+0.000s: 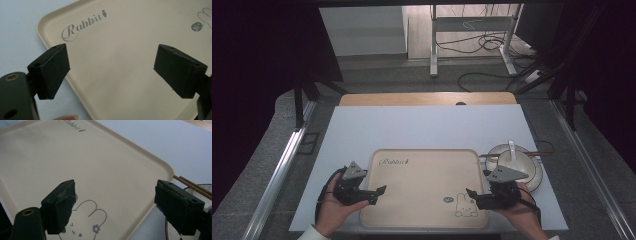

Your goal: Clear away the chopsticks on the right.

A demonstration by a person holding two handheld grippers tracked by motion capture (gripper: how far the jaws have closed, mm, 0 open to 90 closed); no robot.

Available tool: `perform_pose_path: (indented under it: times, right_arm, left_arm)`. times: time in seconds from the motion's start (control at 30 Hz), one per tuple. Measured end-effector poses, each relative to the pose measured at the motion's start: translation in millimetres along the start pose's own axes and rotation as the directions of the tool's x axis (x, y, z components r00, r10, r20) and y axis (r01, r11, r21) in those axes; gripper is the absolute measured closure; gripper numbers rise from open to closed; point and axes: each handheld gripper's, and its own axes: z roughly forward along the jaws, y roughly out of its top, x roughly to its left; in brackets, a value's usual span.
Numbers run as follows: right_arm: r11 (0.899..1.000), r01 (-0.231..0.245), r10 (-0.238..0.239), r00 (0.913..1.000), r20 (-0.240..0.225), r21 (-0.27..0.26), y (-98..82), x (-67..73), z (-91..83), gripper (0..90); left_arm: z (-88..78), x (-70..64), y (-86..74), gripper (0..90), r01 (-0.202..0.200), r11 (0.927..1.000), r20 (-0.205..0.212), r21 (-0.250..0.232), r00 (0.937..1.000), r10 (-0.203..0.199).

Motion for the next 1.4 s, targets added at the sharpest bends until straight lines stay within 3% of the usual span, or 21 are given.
perform_pose_path:
  times: [0.23, 0.33, 0.43, 0.53, 0.9, 1.07, 1.23, 1.27, 1.33, 1.4]
  right_arm:
    - [1.000, 0.010, -0.010, 0.9999, -0.008, 0.005, -1.6, 0.0, -1.5, 18.6]
    - [1.000, 0.027, -0.027, 0.9996, -0.005, 0.004, 1.7, 1.1, -2.8, 18.6]
    - [1.000, 0.027, -0.027, 0.9996, -0.006, 0.003, 3.6, 2.0, -3.0, 18.7]
    - [1.000, -0.010, 0.010, 0.9999, -0.014, 0.000, 4.0, 1.7, -1.9, 19.8]
    - [1.000, -0.012, 0.012, 0.9996, -0.024, 0.010, 14.9, -6.6, -7.7, 25.6]
    - [0.999, -0.050, 0.050, 0.9986, 0.016, -0.003, 35.1, -29.9, -28.5, 29.5]
    - [0.999, -0.046, 0.045, 0.9966, 0.069, 0.012, 51.2, -50.8, -42.3, 30.2]
    - [0.998, -0.050, 0.047, 0.9937, 0.102, 0.027, 57.3, -63.0, -46.6, 31.0]
    - [0.998, -0.061, 0.057, 0.9912, 0.120, 0.027, 59.3, -69.3, -49.0, 31.6]
    - [0.994, -0.106, 0.103, 0.9814, 0.162, 0.007, 59.7, -90.5, -55.0, 35.5]
  left_arm:
    - [2.4, -2.1, -0.4, 13.8, -0.017, 0.9998, -0.009, 0.009, 0.9998, 0.017]
    - [0.5, -3.4, -3.3, 13.9, -0.045, 0.9989, -0.017, 0.015, 0.9988, 0.046]
    - [-0.7, -2.4, -4.1, 13.9, -0.042, 0.9991, -0.021, 0.011, 0.9989, 0.042]
    - [-3.0, 0.4, -1.5, 14.1, -0.025, 0.9996, -0.018, -0.009, 0.9995, 0.025]
    - [0.7, 3.5, -1.2, 14.2, -0.036, 0.9993, -0.021, 0.012, 0.9991, 0.036]
    - [3.8, 1.7, 0.7, 14.2, -0.048, 0.9986, -0.012, 0.022, 0.9988, 0.048]
    - [3.9, 0.9, 1.7, 14.1, -0.041, 0.9990, -0.010, 0.019, 0.9991, 0.041]
    - [4.7, 1.2, 1.5, 14.1, -0.049, 0.9986, -0.009, 0.021, 0.9988, 0.049]
    - [4.8, 1.4, 1.4, 14.1, -0.050, 0.9985, -0.009, 0.022, 0.9987, 0.050]
    - [4.2, 2.4, 1.0, 14.1, -0.051, 0.9984, -0.006, 0.024, 0.9987, 0.051]
